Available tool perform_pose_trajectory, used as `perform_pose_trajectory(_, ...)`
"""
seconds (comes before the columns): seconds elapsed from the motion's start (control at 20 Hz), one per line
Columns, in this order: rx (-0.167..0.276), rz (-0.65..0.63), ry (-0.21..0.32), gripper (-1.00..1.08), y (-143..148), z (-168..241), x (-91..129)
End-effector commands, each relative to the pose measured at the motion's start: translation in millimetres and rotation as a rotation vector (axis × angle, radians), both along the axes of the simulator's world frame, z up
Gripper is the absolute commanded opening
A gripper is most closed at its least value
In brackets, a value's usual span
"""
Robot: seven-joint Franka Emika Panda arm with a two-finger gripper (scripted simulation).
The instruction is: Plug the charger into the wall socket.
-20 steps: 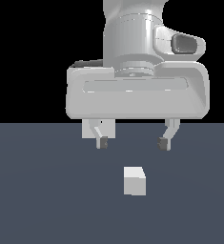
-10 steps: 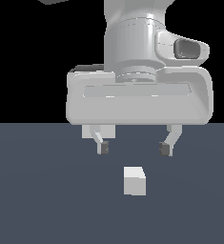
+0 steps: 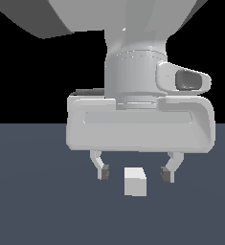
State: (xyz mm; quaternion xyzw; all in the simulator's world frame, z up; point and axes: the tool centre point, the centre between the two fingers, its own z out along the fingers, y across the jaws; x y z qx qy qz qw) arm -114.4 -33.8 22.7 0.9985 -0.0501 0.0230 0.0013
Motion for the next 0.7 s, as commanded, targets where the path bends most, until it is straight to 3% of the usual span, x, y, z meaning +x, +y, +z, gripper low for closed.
perform_pose_trajectory(0.0,0.000,0.000,-0.001,1.00,0.0,-7.2,0.4)
perform_pose_trajectory(0.2,0.000,0.000,-0.002,1.00,-0.1,-10.8,0.5)
perform_pose_trajectory(0.25,0.000,0.000,-0.002,-1.00,-0.1,-10.8,0.5)
perform_pose_trajectory(0.65,0.000,0.000,-0.002,-1.00,-0.1,-10.8,0.5)
